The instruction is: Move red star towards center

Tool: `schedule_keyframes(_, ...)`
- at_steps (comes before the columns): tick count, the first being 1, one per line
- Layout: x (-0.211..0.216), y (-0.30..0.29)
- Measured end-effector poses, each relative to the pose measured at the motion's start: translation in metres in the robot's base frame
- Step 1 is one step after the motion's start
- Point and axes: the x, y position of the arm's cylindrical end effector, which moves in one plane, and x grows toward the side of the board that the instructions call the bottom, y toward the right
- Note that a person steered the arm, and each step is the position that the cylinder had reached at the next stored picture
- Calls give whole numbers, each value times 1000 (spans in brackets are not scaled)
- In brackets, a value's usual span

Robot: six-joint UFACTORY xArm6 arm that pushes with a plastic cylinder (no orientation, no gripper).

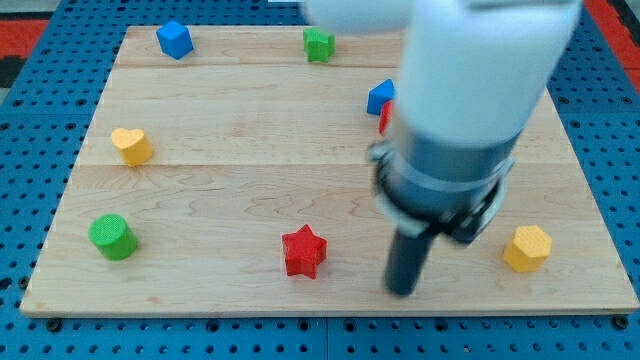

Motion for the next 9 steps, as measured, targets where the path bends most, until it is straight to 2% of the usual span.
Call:
schedule_keyframes(1, -19, -33)
schedule_keyframes(2, -66, -20)
schedule_keyframes(3, -29, 9)
schedule_keyframes(4, 2, -25)
schedule_keyframes(5, -12, -41)
schedule_keyframes(6, -85, -40)
schedule_keyframes(7, -68, 40)
schedule_keyframes(8, -21, -32)
schedule_keyframes(9, -45, -90)
